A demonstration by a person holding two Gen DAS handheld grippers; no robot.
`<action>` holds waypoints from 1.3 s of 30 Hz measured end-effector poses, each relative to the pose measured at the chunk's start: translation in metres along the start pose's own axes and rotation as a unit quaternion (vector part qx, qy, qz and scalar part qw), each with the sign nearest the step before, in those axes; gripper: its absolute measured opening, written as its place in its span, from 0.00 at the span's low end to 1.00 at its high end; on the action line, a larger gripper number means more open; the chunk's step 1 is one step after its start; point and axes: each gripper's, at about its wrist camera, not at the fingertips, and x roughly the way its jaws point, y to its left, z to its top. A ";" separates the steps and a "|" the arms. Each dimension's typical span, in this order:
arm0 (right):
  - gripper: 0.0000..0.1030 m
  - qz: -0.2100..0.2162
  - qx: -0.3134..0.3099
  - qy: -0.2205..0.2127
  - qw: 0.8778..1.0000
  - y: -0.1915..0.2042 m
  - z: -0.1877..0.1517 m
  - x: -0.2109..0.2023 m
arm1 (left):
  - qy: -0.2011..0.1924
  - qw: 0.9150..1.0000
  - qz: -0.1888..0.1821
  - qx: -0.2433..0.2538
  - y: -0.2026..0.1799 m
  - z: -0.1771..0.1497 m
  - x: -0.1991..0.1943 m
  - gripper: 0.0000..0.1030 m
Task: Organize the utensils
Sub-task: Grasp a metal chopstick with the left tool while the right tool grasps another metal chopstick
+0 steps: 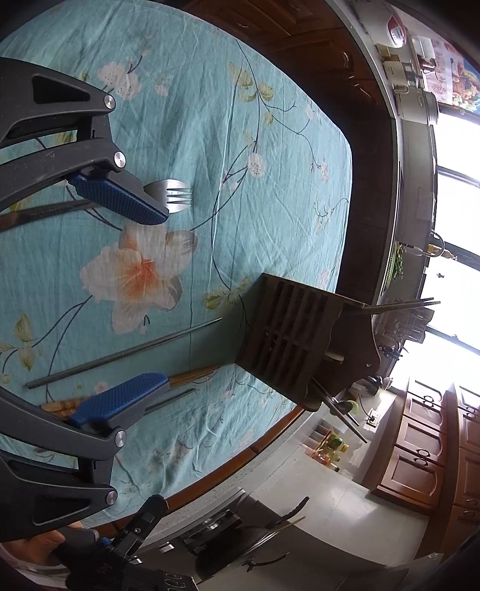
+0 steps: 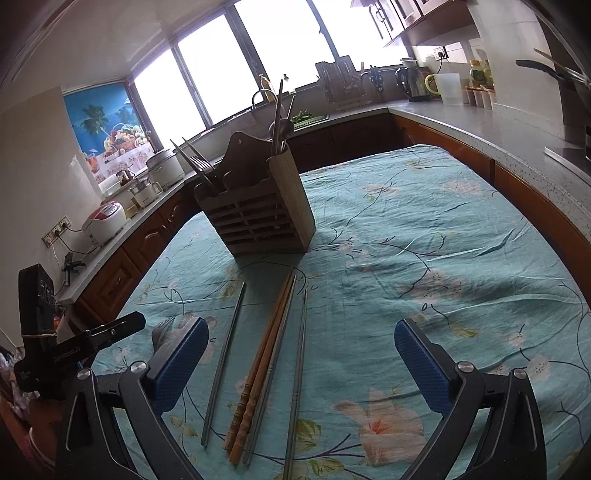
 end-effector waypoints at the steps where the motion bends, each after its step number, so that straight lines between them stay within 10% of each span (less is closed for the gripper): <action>1: 0.97 -0.001 -0.002 0.002 1.000 0.001 0.000 0.002 | 0.003 1.000 0.001 0.003 -0.002 0.001 0.003 0.80; 26: 0.21 -0.025 -0.064 0.127 0.990 0.009 0.016 0.111 | 0.088 0.994 0.005 0.064 -0.036 0.047 0.127 0.46; 39: 0.14 -0.068 -0.135 0.139 0.979 0.022 0.013 0.129 | 0.103 0.981 0.053 0.158 -0.063 0.042 0.177 0.15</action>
